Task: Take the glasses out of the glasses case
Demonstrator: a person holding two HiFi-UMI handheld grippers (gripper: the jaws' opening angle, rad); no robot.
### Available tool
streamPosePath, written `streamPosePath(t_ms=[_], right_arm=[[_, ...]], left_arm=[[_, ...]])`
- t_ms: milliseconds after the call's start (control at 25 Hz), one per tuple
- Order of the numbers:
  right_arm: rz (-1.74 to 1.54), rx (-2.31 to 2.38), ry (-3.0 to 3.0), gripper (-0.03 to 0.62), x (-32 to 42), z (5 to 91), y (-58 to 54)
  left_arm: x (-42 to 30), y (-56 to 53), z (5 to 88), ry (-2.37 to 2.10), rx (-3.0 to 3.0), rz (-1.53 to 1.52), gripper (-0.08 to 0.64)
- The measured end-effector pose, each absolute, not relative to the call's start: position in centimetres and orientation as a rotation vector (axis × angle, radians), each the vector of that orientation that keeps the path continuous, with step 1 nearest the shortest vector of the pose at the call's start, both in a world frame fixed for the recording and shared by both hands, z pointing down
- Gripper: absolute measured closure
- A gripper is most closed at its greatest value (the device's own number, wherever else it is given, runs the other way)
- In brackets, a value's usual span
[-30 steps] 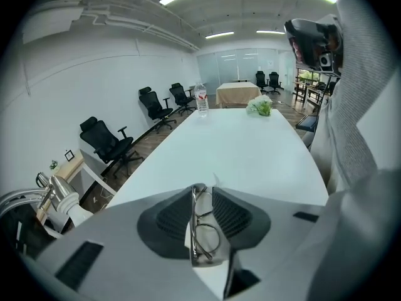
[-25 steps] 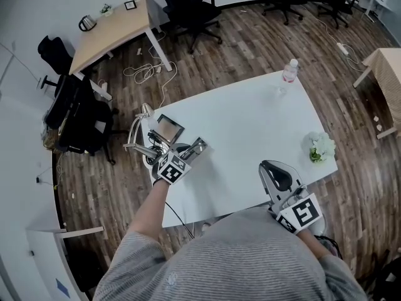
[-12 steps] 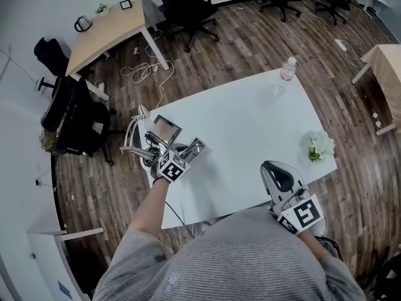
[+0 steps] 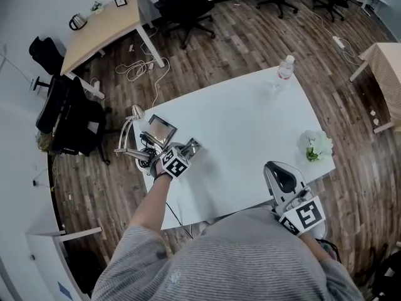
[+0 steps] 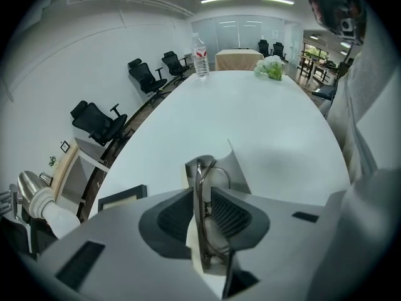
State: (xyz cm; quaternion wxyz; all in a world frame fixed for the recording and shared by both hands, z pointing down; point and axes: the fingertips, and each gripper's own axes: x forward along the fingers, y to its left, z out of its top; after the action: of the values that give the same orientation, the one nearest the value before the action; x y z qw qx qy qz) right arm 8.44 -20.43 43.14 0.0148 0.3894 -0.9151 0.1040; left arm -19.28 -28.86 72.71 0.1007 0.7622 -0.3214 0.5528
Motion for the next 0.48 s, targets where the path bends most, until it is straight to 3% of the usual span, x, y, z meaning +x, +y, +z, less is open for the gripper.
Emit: streamPosePath(t_ms=[480], right_arm=[[0.346,1.235,-2.831,0.575,9.6,43.5,-20.9]], left_arm=[[-19.9,-29.3,74.4,-0.934,2.178,1.787,0.476]])
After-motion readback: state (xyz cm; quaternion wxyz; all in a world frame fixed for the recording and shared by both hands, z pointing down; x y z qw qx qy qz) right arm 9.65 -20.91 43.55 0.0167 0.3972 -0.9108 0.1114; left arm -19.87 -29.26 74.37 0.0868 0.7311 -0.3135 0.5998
